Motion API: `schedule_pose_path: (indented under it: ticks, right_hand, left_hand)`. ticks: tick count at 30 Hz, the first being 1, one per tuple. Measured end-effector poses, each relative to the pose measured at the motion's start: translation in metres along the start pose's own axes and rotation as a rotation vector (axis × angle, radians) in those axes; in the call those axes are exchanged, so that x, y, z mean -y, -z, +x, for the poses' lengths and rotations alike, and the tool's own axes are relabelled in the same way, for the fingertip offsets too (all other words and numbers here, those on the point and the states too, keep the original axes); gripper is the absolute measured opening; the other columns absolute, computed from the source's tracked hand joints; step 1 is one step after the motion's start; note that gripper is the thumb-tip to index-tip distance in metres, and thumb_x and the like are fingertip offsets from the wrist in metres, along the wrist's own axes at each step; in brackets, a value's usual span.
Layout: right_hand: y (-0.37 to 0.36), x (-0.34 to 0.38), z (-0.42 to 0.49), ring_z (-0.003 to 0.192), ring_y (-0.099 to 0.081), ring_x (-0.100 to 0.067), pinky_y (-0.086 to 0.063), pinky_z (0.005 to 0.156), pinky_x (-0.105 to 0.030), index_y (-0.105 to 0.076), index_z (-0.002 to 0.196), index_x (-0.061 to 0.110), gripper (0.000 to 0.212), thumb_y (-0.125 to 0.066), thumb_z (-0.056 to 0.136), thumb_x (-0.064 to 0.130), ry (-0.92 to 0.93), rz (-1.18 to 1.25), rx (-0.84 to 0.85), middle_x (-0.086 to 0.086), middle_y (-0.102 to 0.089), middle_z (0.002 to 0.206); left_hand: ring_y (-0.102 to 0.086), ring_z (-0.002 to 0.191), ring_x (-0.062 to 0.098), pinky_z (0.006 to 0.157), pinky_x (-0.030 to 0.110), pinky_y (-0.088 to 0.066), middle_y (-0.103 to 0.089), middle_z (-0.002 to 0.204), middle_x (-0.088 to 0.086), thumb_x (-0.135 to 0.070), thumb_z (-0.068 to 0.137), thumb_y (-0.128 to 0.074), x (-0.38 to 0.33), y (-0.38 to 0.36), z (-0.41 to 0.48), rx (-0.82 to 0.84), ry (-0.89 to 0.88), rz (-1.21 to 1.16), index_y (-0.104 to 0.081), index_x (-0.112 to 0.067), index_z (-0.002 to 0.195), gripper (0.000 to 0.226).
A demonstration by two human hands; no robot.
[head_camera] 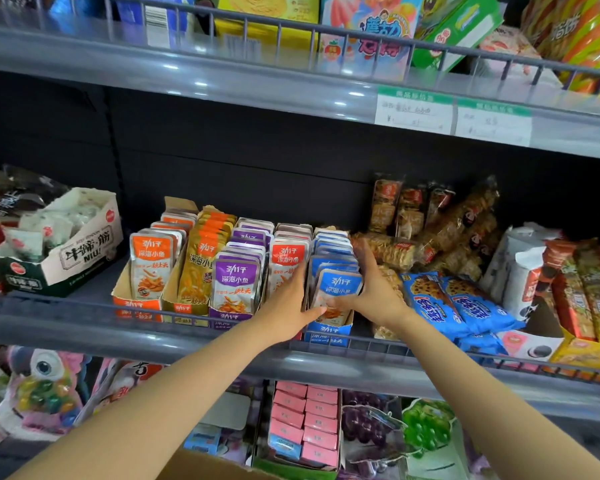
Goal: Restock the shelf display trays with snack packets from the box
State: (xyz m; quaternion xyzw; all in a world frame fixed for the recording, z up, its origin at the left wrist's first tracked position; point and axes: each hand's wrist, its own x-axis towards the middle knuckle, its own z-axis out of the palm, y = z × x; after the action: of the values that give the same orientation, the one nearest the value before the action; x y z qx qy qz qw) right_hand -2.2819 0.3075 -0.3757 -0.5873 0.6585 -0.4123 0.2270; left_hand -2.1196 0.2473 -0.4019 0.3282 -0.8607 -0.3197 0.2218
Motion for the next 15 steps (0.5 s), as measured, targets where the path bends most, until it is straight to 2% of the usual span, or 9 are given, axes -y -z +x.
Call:
schedule_pose_path:
  ticks: [2,5,8,11,13,15]
  right_hand:
    - [-0.002,-0.002,0.002,0.104,-0.051,0.003,-0.041,0.075,0.003,-0.008,0.147,0.017,0.102,-0.075,0.073,-0.004,0.022,0.056,-0.030,0.018,-0.044,0.117]
    - [-0.007,0.001,0.008,0.105,-0.054,0.002,-0.045,0.077,-0.002,-0.019,0.138,0.027,0.092,-0.073,0.072,-0.008,0.019,0.113,0.004,0.010,-0.049,0.120]
    - [-0.007,0.000,0.010,0.102,-0.054,0.004,-0.049,0.077,-0.006,-0.012,0.144,0.024,0.097,-0.069,0.074,-0.010,-0.005,0.121,0.081,0.009,-0.048,0.122]
    - [-0.001,-0.003,0.008,0.105,-0.051,0.001,-0.049,0.076,-0.007,-0.001,0.150,0.022,0.104,-0.069,0.076,-0.007,-0.035,0.067,0.106,0.006,-0.044,0.131]
    - [0.000,-0.003,0.004,0.100,-0.051,0.008,-0.046,0.075,-0.003,-0.007,0.148,0.024,0.099,-0.069,0.077,-0.005,-0.022,0.071,0.089,0.011,-0.044,0.125]
    - [-0.005,-0.003,0.002,0.102,-0.050,0.009,-0.045,0.080,-0.003,-0.011,0.147,0.027,0.091,-0.069,0.081,0.003,-0.011,0.098,0.056,0.013,-0.045,0.124]
  left_hand:
    - [-0.027,0.141,0.013,0.109,0.032,-0.032,-0.021,0.156,-0.004,-0.024,0.092,-0.058,0.000,-0.003,0.009,0.033,0.006,-0.068,0.006,-0.025,0.150,0.086]
    - [-0.027,0.140,0.012,0.108,0.028,-0.029,-0.024,0.154,-0.004,-0.020,0.092,-0.057,-0.002,-0.009,0.016,0.031,-0.016,-0.114,0.000,-0.024,0.151,0.081]
    - [-0.025,0.141,0.012,0.110,0.030,-0.028,-0.023,0.154,-0.005,-0.018,0.092,-0.058,-0.005,-0.013,0.018,0.011,-0.054,-0.130,-0.009,-0.025,0.150,0.077]
    - [-0.020,0.142,0.010,0.110,0.030,-0.027,-0.018,0.155,-0.007,-0.018,0.092,-0.058,-0.001,-0.013,0.016,0.032,-0.025,-0.145,-0.001,-0.027,0.150,0.082]
    - [-0.020,0.142,0.009,0.108,0.026,-0.026,-0.018,0.155,-0.008,-0.018,0.092,-0.057,-0.002,-0.011,0.015,0.041,-0.035,-0.137,-0.001,-0.026,0.150,0.082]
    - [-0.021,0.141,0.009,0.106,0.023,-0.025,-0.020,0.154,-0.006,-0.017,0.092,-0.057,-0.007,-0.010,0.014,0.036,-0.052,-0.129,-0.005,-0.026,0.149,0.078]
